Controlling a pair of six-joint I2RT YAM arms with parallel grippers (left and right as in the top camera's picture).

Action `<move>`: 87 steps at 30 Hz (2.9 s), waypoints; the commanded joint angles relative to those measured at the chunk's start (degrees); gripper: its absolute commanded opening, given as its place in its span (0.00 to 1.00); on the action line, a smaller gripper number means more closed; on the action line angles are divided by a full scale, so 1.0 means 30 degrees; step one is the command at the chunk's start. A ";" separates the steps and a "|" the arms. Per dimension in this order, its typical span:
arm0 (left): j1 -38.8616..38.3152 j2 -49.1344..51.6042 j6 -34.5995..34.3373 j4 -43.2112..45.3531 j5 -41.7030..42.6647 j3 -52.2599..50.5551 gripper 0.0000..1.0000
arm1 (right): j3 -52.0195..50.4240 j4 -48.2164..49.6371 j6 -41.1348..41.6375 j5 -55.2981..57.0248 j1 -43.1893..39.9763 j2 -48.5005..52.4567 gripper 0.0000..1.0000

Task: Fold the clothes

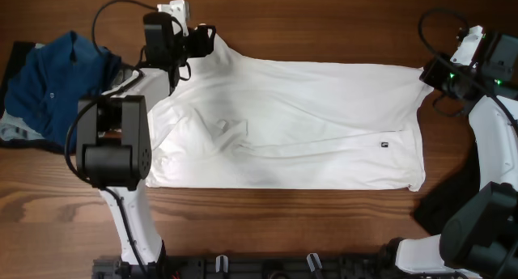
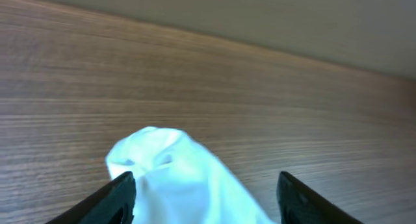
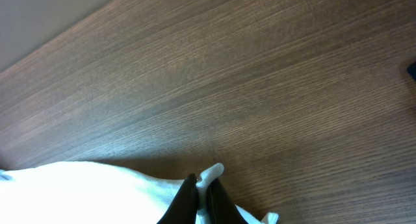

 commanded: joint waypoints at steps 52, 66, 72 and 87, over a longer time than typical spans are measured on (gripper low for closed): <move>0.2076 -0.6725 0.2084 -1.6385 -0.3643 -0.0058 0.54 | -0.0015 -0.2055 0.2703 0.3599 0.0044 -0.0080 0.09; 0.1909 -0.3585 0.2958 -1.5176 -0.4073 -0.0051 0.32 | -0.0015 -0.1945 0.2696 0.3599 0.0044 -0.0066 0.10; 0.1894 -0.3949 0.2747 -1.5242 -0.3599 -0.0015 0.04 | -0.0015 -0.1938 0.2688 0.3599 0.0044 -0.0066 0.11; 0.2120 -0.5967 0.2681 -1.7376 -0.4794 -0.0080 0.32 | -0.0015 -0.1931 0.2688 0.3599 0.0044 -0.0066 0.11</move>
